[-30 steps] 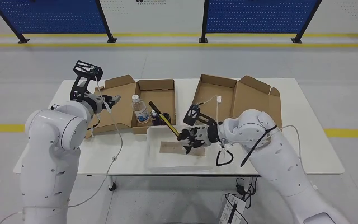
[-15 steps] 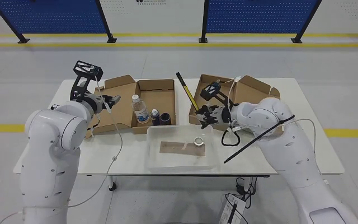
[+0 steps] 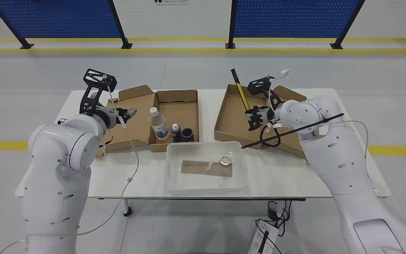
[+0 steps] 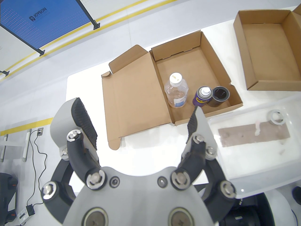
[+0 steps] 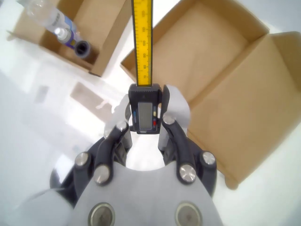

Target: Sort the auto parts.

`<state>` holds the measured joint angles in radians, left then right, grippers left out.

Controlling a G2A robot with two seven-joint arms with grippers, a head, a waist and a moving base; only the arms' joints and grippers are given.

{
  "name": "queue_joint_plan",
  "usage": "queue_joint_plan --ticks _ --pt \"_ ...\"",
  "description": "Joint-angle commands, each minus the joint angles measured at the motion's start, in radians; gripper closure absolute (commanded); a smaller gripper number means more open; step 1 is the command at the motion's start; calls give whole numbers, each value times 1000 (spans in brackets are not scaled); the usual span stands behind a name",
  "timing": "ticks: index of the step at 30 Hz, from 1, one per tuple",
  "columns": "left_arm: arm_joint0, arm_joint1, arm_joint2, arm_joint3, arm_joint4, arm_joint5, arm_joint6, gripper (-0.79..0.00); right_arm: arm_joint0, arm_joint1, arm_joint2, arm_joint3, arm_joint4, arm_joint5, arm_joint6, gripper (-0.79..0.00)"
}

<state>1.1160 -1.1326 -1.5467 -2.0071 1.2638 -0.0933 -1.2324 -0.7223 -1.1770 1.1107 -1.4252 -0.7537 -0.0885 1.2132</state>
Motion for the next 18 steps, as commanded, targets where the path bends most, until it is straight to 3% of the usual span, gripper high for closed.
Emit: queue_joint_plan --ticks 1,18 --pt "0 0 0 0 0 0 0 -785 4 -1 -3 5 5 -2 -2 0" --pt "0 0 0 0 0 0 0 -785 3 -8 -37 25 -10 17 -42 0"
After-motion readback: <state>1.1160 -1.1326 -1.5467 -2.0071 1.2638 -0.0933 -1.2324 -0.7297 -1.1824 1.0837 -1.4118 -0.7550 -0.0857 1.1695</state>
